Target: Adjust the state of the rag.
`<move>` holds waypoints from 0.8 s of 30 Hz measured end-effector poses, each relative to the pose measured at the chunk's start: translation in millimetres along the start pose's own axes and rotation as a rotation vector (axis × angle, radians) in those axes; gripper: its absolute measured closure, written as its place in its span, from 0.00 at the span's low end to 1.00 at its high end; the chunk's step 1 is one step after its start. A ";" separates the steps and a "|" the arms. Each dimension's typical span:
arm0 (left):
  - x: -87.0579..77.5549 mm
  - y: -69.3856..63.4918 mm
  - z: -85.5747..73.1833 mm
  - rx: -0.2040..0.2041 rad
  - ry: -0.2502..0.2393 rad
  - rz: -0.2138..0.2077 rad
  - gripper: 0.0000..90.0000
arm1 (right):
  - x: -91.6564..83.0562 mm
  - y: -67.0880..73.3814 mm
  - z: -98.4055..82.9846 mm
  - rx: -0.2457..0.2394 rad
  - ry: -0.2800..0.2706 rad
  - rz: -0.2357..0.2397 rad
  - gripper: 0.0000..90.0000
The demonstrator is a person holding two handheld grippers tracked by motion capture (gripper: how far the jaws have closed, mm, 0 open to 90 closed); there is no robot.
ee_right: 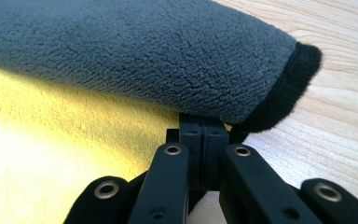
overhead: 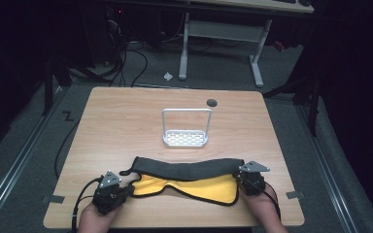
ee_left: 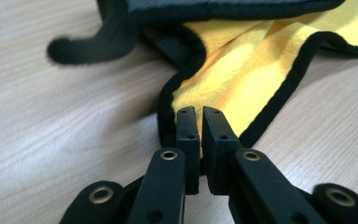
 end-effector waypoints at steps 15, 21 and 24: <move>54.6 -18.8 29.8 0.062 0.002 -0.076 0.85 | -3.2 22.6 4.5 -0.031 -0.010 0.060 0.96; 48.0 -27.5 19.8 0.057 0.009 -0.103 0.87 | -9.5 21.0 -2.0 -0.029 -0.004 0.064 0.96; 40.7 -37.8 9.7 0.070 0.027 -0.119 0.87 | -15.5 20.4 -7.1 -0.035 0.001 0.063 0.96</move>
Point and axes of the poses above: each handheld gripper's, and its own axes: x roughly forward along the jaws, z roughly out of its top, y roughly to its left, the point moved 4 cm from there along x, roughly forward along the jaws, and after that the axes turned 12 degrees about -z, right-handed, at the moved point
